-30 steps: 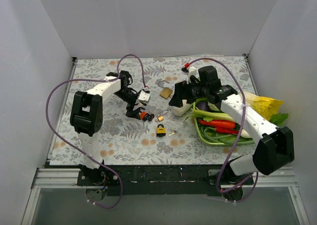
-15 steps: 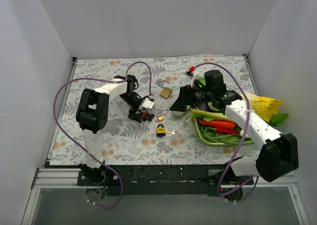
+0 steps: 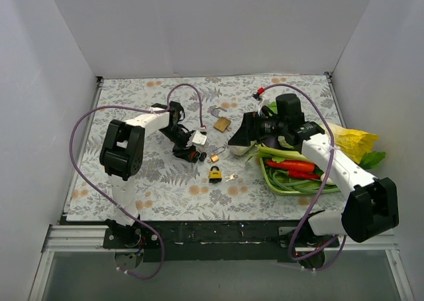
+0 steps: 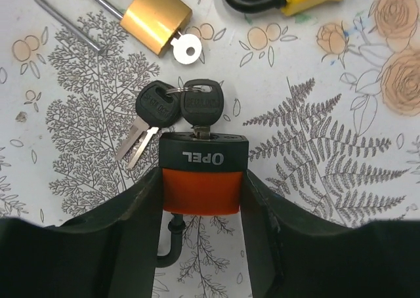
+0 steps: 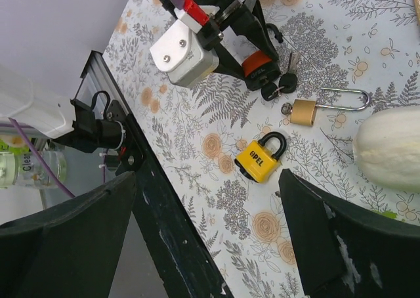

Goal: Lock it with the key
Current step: Pick up the lock from the center of the board.

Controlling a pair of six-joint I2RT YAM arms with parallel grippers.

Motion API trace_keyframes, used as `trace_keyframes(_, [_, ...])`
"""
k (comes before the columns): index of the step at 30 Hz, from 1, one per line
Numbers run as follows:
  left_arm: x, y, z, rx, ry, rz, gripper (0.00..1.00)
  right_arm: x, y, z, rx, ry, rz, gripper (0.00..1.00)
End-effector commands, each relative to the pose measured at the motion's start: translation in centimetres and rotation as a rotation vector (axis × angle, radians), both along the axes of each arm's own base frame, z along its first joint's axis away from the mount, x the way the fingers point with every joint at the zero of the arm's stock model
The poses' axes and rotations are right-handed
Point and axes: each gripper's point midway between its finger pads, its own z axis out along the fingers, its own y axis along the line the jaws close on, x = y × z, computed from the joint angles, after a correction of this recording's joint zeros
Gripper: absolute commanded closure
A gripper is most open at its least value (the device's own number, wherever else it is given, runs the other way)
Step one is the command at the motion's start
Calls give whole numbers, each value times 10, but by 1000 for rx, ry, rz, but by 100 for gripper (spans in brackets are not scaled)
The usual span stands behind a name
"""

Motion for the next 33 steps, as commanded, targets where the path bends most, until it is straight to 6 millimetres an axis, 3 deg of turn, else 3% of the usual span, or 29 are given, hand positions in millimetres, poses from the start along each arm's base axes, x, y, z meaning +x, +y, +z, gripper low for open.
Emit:
trace_keyframes(1, [11, -20, 69, -120, -59, 149, 100, 12, 5, 4, 38, -3, -28, 4])
trace_keyframes(5, [3, -18, 106, -173, -140, 195, 100, 21, 14, 6, 59, 3, -6, 5])
trace_keyframes(10, [-7, -15, 151, -227, -360, 193, 100, 32, 35, 30, 124, -38, 47, 5])
trace_keyframes(11, [-16, -14, 163, -244, -411, 185, 100, 31, 39, 31, 134, -37, 61, 5])
trace_keyframes(15, [-16, -7, 186, -218, -579, 184, 100, 29, 58, 49, 193, -97, 112, 4])
trace_keyframes(24, [-29, -14, 215, -223, -631, 192, 100, -1, 102, 66, 232, -179, 250, 4])
trace_keyframes(33, [-39, -29, 232, -285, -635, 214, 100, 3, 111, 43, 225, -62, 210, 6])
